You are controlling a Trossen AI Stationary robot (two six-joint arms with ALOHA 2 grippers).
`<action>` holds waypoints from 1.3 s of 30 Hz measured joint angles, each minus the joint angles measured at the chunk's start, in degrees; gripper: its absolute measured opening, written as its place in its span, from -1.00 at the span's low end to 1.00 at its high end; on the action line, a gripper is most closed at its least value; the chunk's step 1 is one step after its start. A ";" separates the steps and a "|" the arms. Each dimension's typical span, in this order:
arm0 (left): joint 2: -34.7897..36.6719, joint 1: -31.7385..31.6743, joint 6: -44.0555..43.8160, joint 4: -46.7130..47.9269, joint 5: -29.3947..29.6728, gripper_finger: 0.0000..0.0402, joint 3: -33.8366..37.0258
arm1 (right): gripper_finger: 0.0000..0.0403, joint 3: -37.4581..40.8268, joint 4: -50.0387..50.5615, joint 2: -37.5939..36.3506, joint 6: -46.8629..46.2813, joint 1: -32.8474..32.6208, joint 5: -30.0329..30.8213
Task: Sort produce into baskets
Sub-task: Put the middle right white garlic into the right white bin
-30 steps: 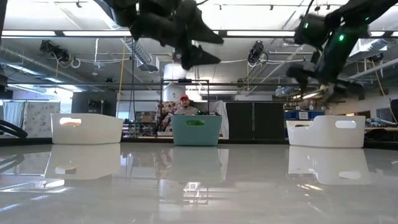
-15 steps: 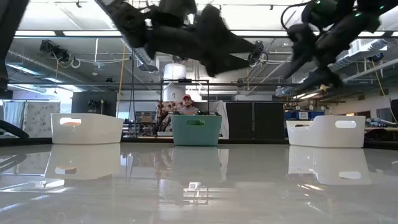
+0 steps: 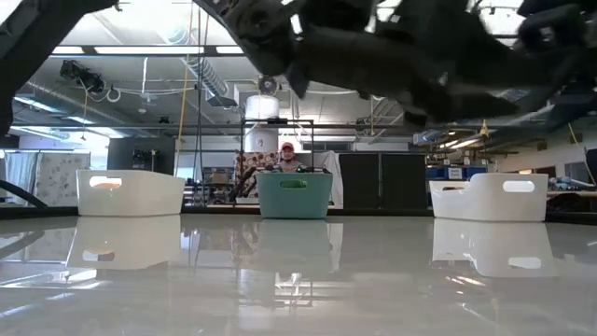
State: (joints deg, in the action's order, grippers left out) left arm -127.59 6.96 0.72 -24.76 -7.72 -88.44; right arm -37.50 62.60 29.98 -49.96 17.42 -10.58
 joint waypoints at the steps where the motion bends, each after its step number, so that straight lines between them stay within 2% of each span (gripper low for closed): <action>1: -1.68 0.86 -0.24 -0.12 0.98 0.63 -1.20 | 0.09 0.00 1.30 -1.01 0.07 -0.32 -0.01; 7: -13.51 5.66 -0.95 -4.18 5.31 0.55 -10.91 | 0.08 0.00 3.29 -4.14 1.88 -1.56 -0.04; 14: -23.76 7.28 -2.33 -4.24 6.13 0.54 -24.65 | 0.08 0.00 3.28 -4.15 2.12 -2.87 -0.03; 19: -29.46 7.26 -3.99 -3.67 5.54 0.54 -31.49 | 0.08 0.00 3.27 -4.17 1.92 -3.87 -0.07; 25: -31.65 7.83 -4.26 -3.03 5.59 0.52 -33.31 | 0.08 0.00 3.27 -4.15 1.46 -4.61 -0.03; 32: -31.62 8.13 -4.15 -0.76 4.88 0.30 -33.42 | 0.08 0.00 3.19 -4.13 0.84 -4.63 1.05; 39: -33.62 8.04 -9.30 -5.63 3.97 0.17 -33.62 | 0.08 0.00 3.20 -4.11 0.40 -4.63 1.50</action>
State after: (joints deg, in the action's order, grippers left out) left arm -161.21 15.00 -8.58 -30.39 -3.75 -122.06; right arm -37.50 65.80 25.87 -49.56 12.80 -9.08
